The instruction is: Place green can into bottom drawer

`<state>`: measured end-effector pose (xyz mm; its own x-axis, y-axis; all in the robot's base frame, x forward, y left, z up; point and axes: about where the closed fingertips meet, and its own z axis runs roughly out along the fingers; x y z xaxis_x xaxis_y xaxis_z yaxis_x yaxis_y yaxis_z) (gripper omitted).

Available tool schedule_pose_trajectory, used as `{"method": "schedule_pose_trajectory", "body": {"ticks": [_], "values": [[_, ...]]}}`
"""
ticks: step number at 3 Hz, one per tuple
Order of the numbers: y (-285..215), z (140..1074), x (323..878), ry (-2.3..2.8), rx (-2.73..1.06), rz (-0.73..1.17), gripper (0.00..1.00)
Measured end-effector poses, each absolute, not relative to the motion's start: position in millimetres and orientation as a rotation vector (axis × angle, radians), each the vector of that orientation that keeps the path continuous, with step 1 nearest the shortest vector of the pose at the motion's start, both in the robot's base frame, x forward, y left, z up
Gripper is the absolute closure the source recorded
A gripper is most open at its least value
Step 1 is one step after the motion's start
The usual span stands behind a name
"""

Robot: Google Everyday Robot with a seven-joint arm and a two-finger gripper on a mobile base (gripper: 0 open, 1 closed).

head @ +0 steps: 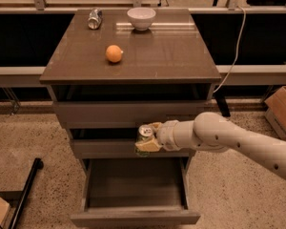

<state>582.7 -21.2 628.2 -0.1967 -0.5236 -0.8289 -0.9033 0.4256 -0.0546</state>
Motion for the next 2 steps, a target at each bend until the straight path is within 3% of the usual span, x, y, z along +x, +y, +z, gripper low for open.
{"method": "schedule_pose_trajectory", "body": {"ticks": [2], "values": [[-21,509,590,1.875,-1.120,0.700,1.00]]}}
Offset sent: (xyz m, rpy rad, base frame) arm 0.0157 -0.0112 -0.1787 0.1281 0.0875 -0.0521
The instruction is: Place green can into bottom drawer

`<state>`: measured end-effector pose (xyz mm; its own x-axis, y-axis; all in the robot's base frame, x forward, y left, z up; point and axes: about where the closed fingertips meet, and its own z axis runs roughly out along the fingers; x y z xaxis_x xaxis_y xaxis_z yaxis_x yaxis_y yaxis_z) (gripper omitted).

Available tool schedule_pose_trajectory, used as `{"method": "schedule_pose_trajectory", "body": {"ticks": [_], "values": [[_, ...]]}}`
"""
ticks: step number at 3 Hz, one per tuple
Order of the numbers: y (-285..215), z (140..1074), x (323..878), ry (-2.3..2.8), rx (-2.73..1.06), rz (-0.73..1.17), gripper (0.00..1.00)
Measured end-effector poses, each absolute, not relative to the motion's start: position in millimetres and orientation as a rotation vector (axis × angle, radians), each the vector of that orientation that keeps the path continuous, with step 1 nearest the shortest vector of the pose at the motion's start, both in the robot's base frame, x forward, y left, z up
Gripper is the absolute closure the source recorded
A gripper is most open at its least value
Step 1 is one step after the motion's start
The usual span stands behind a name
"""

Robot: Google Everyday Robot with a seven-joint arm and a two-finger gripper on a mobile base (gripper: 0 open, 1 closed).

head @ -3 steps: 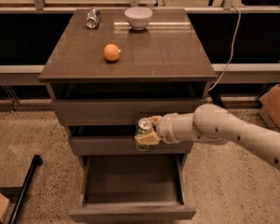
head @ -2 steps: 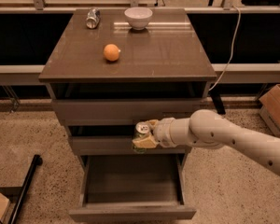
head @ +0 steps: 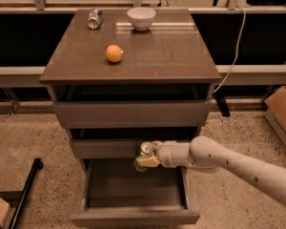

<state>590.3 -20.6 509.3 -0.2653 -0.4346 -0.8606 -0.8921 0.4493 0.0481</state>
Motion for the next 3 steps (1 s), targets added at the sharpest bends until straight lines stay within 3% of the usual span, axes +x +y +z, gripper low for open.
{"method": "schedule_pose_trajectory", "body": {"ticks": [1,3], "values": [[-21,462,586,1.929,-1.099,0.779,1.00],[-6,441,586,1.941,-1.161,0.661,1.00]]}}
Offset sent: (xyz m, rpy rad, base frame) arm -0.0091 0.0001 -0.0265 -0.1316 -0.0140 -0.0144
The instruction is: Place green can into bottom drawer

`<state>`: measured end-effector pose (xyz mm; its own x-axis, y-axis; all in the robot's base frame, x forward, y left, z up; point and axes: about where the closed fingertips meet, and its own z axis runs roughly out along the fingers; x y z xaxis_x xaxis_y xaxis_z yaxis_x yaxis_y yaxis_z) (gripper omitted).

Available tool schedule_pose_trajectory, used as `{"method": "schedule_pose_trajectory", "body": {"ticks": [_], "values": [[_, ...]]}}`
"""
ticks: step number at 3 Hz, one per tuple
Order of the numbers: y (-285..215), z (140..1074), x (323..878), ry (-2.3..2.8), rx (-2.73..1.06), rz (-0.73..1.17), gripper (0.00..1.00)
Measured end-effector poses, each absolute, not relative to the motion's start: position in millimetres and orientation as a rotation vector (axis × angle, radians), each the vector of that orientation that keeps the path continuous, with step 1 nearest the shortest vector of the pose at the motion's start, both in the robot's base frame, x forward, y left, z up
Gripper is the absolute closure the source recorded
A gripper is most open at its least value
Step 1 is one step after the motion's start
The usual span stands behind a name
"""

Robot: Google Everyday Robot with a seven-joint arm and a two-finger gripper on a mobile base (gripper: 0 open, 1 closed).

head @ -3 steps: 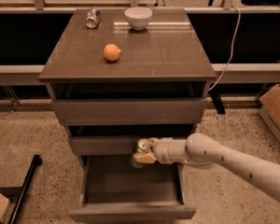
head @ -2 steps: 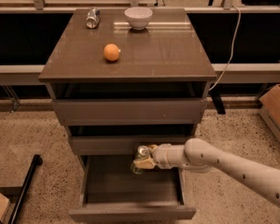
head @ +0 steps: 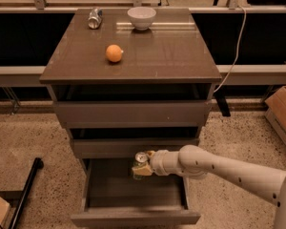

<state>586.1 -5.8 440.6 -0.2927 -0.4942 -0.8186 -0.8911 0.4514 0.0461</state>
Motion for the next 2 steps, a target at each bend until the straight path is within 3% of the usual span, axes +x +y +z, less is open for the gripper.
{"method": "schedule_pose_trajectory", "body": {"ticks": [2], "values": [[2,356,582,2.012,-1.096,0.693,1.00]]}}
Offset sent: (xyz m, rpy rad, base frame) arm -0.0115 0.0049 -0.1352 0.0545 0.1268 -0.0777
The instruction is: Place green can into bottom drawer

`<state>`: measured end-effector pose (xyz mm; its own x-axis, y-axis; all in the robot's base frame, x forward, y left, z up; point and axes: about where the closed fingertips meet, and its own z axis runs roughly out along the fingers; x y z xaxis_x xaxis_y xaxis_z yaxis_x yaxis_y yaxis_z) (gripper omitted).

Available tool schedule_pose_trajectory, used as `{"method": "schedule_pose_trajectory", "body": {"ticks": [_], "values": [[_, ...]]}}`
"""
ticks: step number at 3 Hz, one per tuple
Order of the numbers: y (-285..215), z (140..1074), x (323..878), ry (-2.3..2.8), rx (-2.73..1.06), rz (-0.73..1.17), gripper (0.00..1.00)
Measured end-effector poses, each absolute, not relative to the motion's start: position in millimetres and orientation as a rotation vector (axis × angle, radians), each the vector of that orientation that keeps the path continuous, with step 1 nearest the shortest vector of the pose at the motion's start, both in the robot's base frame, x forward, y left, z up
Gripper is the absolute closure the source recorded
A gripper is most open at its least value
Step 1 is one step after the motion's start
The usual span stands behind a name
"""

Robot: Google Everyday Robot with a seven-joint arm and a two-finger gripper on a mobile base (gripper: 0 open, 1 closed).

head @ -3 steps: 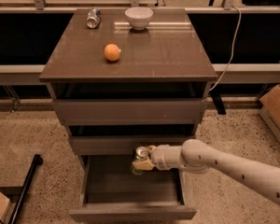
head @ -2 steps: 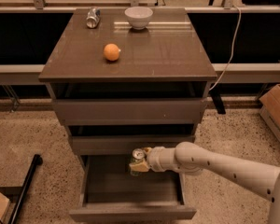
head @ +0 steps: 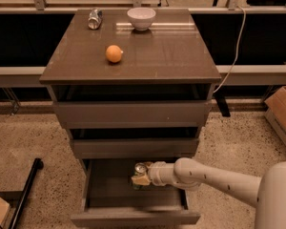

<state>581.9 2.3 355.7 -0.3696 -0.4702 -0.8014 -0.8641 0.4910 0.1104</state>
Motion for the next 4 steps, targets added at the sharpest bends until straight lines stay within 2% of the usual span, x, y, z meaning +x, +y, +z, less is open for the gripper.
{"method": "schedule_pose_trajectory", "body": {"ticks": [2,4], "values": [[-11,286,571,2.065,-0.974,0.788,1.00],[-34,235,573,2.147,-0.953,0.762,1.00]]}}
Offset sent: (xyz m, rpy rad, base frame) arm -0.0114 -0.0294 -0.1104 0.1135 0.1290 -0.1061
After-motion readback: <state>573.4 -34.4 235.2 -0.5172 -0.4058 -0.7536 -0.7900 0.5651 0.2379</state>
